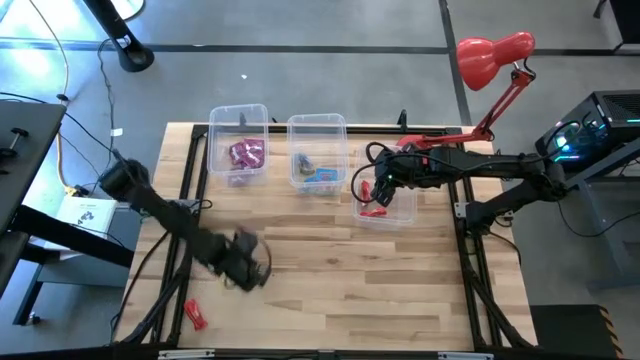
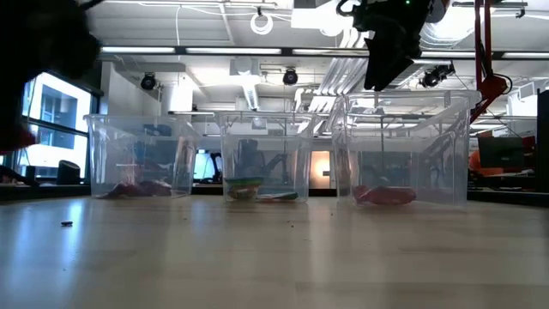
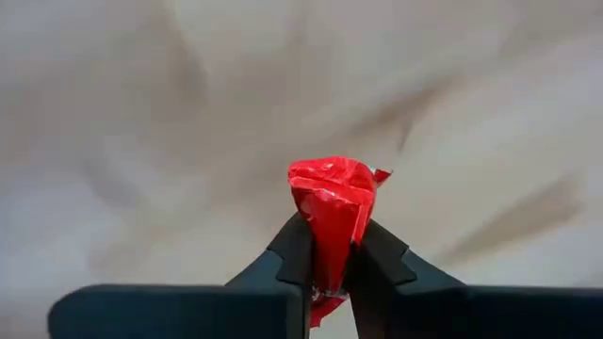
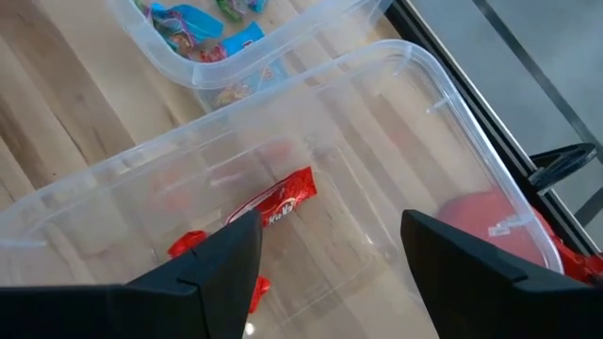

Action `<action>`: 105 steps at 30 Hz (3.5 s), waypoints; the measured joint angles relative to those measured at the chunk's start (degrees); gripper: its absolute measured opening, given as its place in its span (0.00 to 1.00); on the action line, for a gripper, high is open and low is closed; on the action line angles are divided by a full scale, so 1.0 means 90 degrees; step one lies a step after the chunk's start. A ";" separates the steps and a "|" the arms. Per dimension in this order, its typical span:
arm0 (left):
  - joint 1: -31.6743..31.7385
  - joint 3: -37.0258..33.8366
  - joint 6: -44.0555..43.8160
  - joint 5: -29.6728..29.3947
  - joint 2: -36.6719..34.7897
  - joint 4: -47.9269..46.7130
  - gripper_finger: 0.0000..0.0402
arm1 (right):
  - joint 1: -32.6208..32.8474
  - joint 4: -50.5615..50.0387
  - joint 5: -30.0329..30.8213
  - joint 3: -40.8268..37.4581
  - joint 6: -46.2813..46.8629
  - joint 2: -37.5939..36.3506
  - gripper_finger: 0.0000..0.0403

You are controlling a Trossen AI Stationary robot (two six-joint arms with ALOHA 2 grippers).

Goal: Sort candy
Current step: Put the red chocolate into the right transparent bin

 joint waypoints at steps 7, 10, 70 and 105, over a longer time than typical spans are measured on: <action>0.1586 0.0124 0.3893 -0.2275 -0.1781 0.1756 0.07 | 0.0000 0.0039 -0.0342 0.0000 -0.0106 -0.0064 0.62; 0.2244 0.0176 0.6304 -0.2358 -0.2212 0.3827 0.07 | 0.0044 0.0067 -0.0442 0.0092 0.0201 -0.0215 0.62; 0.5028 0.4653 0.8874 0.3642 0.2633 0.4814 0.73 | 0.0826 0.2280 0.1496 0.0432 0.0387 -0.1532 0.62; -0.1046 -0.0180 0.4119 0.3988 -0.0452 -0.1067 0.73 | 0.0794 0.1940 0.1293 0.0432 0.0430 -0.1552 0.62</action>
